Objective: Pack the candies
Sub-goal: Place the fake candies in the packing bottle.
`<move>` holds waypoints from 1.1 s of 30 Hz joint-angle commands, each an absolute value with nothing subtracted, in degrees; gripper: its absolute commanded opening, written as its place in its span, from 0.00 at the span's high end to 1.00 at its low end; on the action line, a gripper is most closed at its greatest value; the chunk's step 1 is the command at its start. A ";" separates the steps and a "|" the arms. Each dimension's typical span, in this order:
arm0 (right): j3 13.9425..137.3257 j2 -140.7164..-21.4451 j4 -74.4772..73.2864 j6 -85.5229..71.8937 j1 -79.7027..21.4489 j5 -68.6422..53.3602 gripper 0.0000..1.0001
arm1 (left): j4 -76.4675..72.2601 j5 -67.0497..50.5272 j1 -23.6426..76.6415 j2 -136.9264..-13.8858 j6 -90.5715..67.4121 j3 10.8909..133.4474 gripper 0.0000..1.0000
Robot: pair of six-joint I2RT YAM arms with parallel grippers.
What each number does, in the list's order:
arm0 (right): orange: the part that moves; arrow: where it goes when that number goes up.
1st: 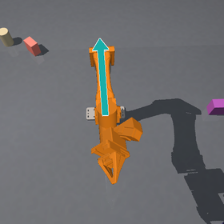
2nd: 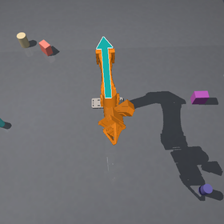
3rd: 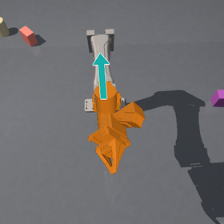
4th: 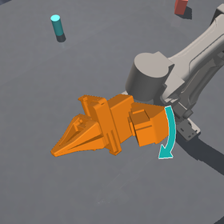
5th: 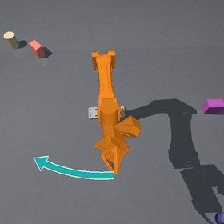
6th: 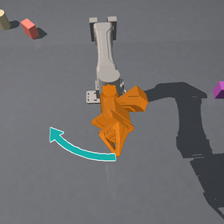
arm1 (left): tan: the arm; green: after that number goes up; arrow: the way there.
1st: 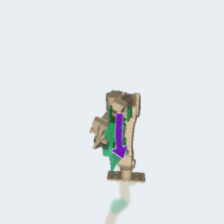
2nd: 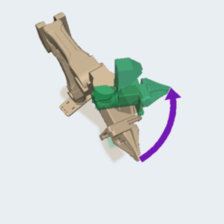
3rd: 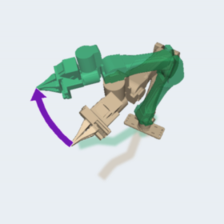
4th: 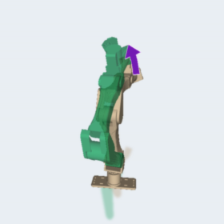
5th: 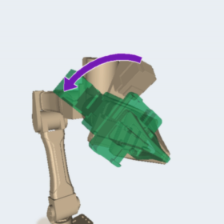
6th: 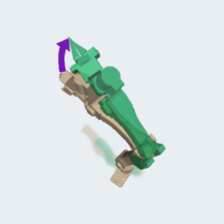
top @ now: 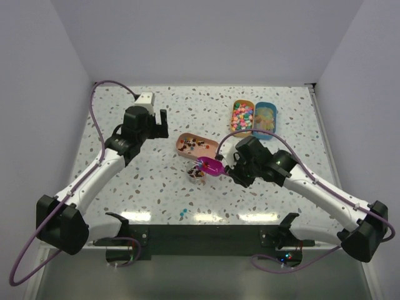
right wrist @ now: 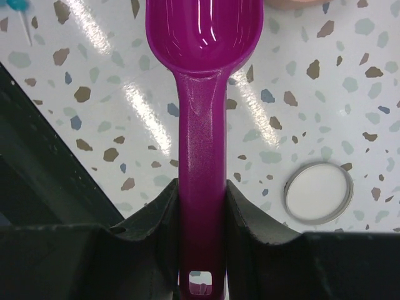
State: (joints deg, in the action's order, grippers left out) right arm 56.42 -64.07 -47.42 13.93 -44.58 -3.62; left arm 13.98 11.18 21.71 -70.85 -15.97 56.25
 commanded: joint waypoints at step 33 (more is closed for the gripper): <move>85.78 -89.47 -80.77 12.57 -67.67 33.83 1.00 | 8.70 16.35 20.92 -68.82 -12.22 53.88 0.01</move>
